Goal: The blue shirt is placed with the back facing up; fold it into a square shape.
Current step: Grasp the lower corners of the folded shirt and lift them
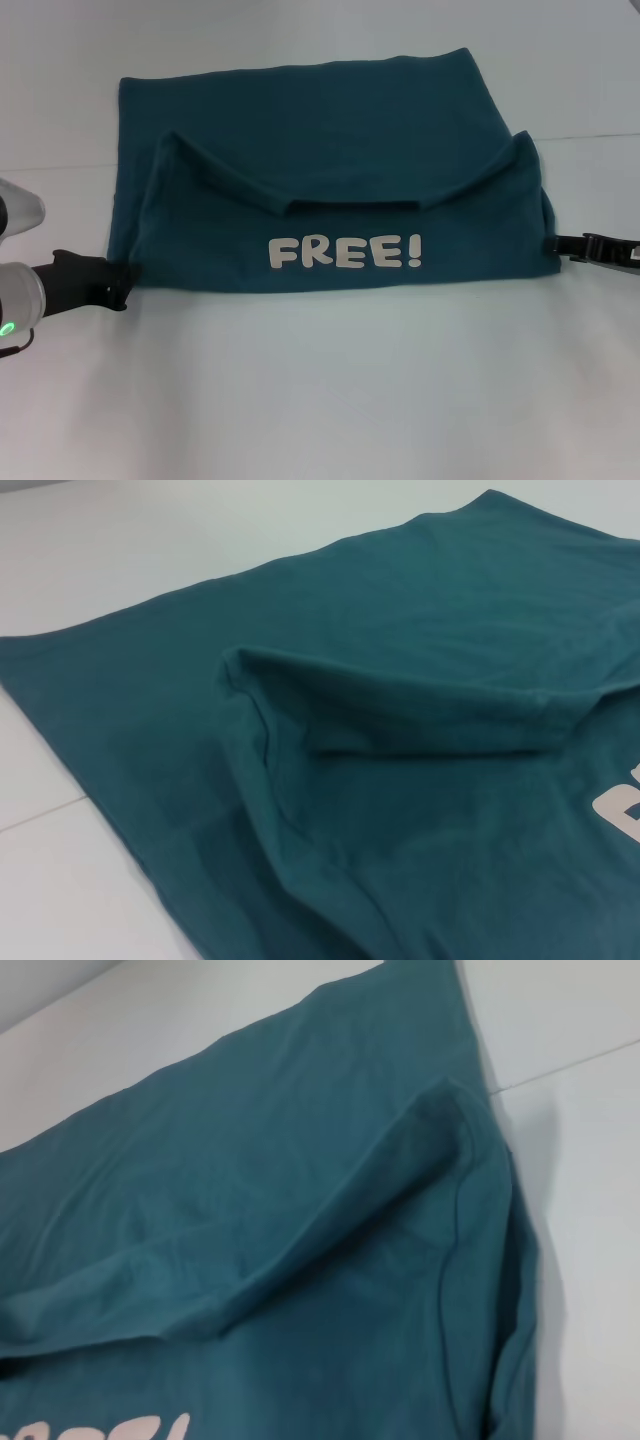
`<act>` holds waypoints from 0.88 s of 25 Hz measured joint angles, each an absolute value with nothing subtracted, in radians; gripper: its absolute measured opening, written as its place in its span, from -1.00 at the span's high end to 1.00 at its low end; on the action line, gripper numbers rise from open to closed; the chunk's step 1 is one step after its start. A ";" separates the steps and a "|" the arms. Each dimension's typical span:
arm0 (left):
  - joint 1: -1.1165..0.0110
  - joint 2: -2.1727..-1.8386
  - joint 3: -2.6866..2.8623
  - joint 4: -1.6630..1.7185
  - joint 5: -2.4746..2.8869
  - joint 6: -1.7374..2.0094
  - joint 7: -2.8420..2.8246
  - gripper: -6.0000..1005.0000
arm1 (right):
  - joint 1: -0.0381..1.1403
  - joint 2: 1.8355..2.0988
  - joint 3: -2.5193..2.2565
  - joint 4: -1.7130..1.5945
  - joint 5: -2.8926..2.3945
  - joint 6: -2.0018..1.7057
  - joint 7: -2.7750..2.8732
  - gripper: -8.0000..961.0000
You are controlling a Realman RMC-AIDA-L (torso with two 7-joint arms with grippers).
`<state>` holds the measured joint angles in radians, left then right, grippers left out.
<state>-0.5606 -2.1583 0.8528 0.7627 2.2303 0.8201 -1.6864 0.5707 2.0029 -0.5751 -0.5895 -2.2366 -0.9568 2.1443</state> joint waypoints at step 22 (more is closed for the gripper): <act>-0.565 -2.155 0.854 0.762 2.230 0.817 -1.686 0.93 | 0.610 2.020 -0.612 -0.539 -2.236 -0.896 2.140 0.09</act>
<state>-0.5645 -2.1554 0.8544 0.7623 2.2303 0.8172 -1.6857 0.6101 2.0198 -0.6122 -0.5389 -2.2365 -0.8963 2.1398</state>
